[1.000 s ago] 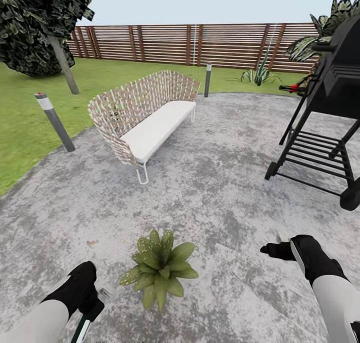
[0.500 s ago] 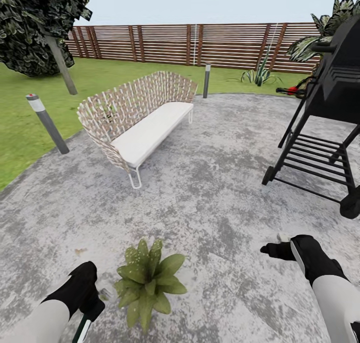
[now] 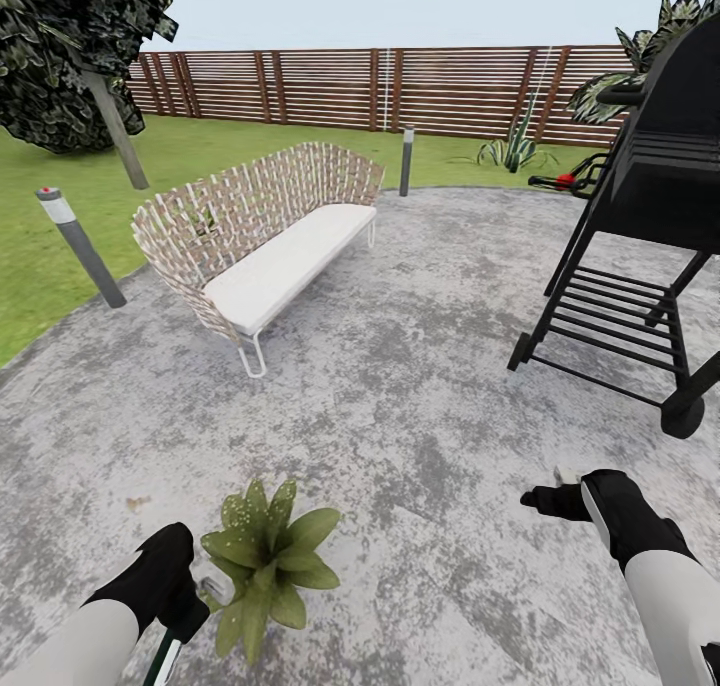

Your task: Pick up the pesticide atomizer in the garden and spray insectifuge to fully cover both potted plants in the garden.

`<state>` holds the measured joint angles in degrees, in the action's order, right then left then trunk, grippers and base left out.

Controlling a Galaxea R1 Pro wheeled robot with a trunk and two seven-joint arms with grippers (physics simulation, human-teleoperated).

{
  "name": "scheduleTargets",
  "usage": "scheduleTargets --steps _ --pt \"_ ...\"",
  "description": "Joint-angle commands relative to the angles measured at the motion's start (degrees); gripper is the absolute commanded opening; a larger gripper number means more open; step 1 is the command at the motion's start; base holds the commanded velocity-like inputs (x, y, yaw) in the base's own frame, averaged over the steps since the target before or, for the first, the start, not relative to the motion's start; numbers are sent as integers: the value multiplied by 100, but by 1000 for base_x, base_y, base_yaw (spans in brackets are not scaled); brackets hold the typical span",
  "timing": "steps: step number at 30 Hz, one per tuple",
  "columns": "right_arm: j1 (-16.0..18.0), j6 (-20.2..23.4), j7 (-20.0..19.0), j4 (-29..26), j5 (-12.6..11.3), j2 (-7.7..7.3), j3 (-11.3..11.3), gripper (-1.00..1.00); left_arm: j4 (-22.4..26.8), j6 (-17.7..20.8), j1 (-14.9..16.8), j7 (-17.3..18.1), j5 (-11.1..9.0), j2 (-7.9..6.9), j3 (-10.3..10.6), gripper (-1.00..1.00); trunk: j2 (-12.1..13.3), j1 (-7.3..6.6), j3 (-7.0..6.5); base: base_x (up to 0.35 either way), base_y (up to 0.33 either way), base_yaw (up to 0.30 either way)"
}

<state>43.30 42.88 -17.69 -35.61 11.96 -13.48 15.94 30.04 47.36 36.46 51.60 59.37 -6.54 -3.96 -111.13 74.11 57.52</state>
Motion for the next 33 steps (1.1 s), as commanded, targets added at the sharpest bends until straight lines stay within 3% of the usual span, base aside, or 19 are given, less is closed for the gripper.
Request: scheduleTargets --steps 1,18,33 --pt "3 13 -50 -7 60 3 23 100 8 19 2 52 56 4 -27 -100 -2 -1 5 0 -7 0" --pt "3 -16 -50 -7 69 3 18 100 2 19 2 52 57 -5 -22 -100 -2 -1 5 110 0 4" --pt "3 -16 -50 -7 69 3 23 100 -10 19 2 52 64 -6 -10 -100 -2 -1 5 -33 -8 170"
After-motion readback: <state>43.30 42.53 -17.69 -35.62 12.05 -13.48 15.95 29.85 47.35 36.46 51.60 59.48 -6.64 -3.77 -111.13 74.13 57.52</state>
